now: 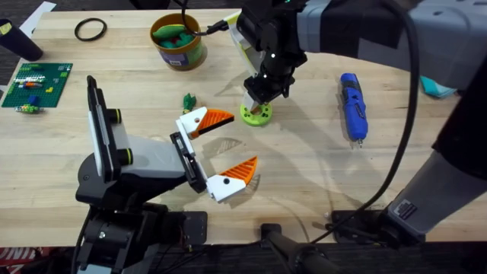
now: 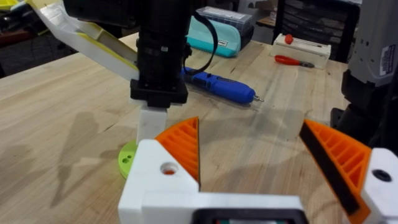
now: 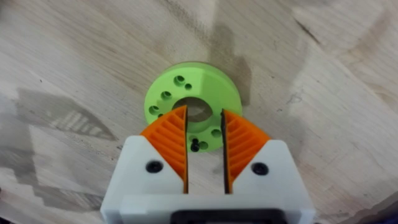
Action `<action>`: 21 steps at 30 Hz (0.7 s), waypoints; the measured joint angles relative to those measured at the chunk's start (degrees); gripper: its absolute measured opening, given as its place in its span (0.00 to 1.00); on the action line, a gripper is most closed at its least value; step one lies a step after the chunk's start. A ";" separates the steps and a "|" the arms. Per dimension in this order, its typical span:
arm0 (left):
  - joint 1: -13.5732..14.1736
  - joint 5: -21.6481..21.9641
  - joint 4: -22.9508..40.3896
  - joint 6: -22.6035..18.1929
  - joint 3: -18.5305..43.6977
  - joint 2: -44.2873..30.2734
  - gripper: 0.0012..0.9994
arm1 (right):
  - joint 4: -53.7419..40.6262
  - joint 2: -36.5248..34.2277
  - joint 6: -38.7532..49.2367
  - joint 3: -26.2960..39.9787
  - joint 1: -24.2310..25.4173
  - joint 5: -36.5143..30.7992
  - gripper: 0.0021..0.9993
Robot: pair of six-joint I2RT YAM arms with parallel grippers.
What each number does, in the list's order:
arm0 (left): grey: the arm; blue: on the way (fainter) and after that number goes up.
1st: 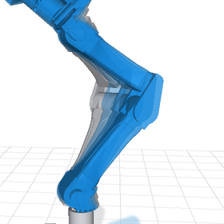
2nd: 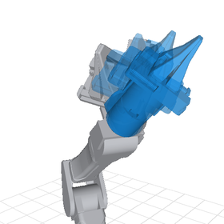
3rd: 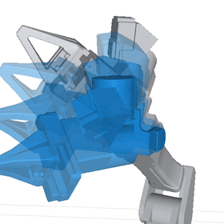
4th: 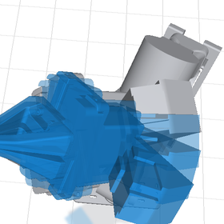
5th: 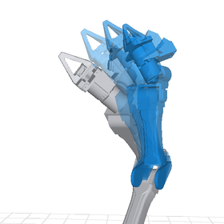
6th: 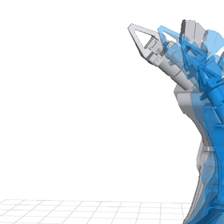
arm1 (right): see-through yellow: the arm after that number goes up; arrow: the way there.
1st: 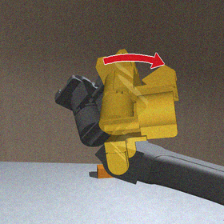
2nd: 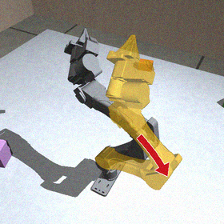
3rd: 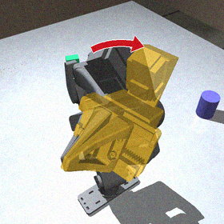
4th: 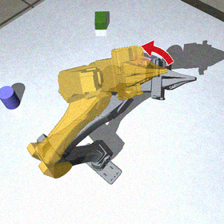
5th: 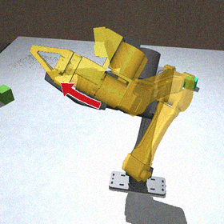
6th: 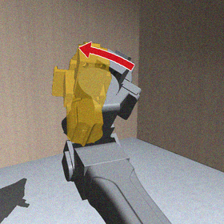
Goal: Pick up the gripper from the table and insert it into the empty holder that is missing its gripper. Then pick up a screw, insert it into the mounting hole, and use the screwdriver to tighten it. Finally, clean up the table by picking up the vegetable and placing it into the bucket.
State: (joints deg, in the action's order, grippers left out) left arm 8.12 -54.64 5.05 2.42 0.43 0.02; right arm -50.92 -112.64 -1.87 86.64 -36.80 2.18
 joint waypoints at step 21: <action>0.00 0.01 -0.10 0.17 0.00 -0.03 0.99 | -5.04 3.73 0.66 -0.12 -0.08 0.03 0.28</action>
State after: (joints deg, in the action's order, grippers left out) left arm 8.12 -54.63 4.95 2.59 0.43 -0.01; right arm -55.96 -108.91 -1.21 86.52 -36.88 2.22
